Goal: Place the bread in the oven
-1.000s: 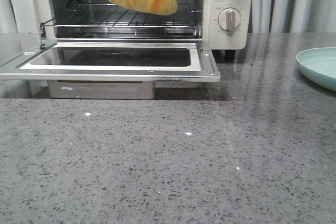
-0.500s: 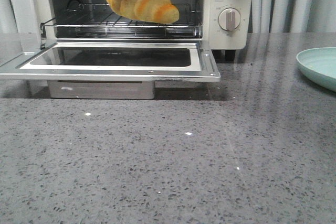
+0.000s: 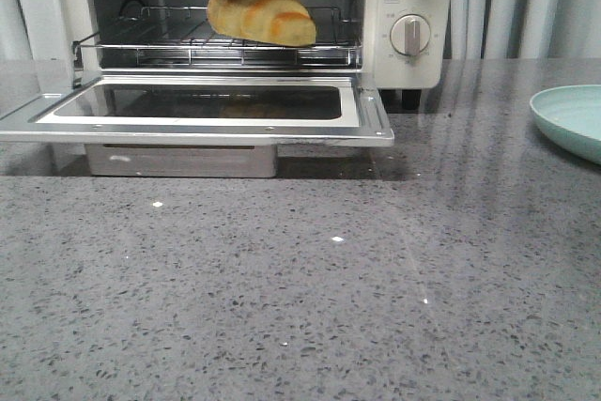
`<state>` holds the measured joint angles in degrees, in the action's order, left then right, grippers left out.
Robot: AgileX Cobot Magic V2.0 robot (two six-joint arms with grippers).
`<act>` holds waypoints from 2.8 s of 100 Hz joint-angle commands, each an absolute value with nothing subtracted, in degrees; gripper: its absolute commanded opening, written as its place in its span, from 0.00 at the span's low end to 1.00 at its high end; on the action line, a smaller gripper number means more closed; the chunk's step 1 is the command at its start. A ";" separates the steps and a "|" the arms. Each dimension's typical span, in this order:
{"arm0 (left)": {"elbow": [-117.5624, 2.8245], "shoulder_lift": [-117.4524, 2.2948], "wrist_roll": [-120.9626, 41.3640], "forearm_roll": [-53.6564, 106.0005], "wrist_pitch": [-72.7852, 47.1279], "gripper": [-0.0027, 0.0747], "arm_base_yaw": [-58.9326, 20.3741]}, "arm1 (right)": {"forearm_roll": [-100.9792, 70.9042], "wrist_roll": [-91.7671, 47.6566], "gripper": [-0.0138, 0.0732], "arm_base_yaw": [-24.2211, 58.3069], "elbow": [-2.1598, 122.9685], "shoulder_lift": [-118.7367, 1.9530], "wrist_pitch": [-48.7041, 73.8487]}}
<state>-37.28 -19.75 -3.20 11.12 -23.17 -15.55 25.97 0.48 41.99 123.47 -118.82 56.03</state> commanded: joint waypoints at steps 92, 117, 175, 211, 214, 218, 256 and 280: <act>-31.07 -3.56 -1.21 11.11 -26.36 0.01 0.65 | 27.91 1.67 0.55 53.94 130.00 -107.42 72.40; -26.27 -3.53 -1.21 12.95 -20.74 0.01 0.65 | 27.80 4.79 0.55 55.05 129.87 -104.04 75.32; -14.62 -3.53 -1.21 15.63 -14.29 0.01 0.65 | 32.00 11.79 0.55 48.45 103.70 -86.89 75.32; -13.50 -3.53 -1.21 15.63 -14.08 0.01 0.65 | 32.70 17.13 0.43 43.71 84.76 -72.42 75.32; -13.50 -3.53 -1.21 15.63 -14.08 0.01 0.65 | 32.70 17.57 0.41 43.71 83.89 -71.54 75.32; -13.50 -3.53 -1.21 15.63 -14.08 0.01 0.65 | 32.70 18.23 0.38 43.71 82.80 -70.53 75.32; -13.50 -3.53 -1.21 15.63 -14.08 0.01 0.65 | 32.46 19.36 0.34 43.71 78.37 -64.38 75.32; -13.50 -3.53 -1.21 15.63 -14.08 0.01 0.65 | 32.36 19.36 0.07 43.71 78.29 -62.82 75.32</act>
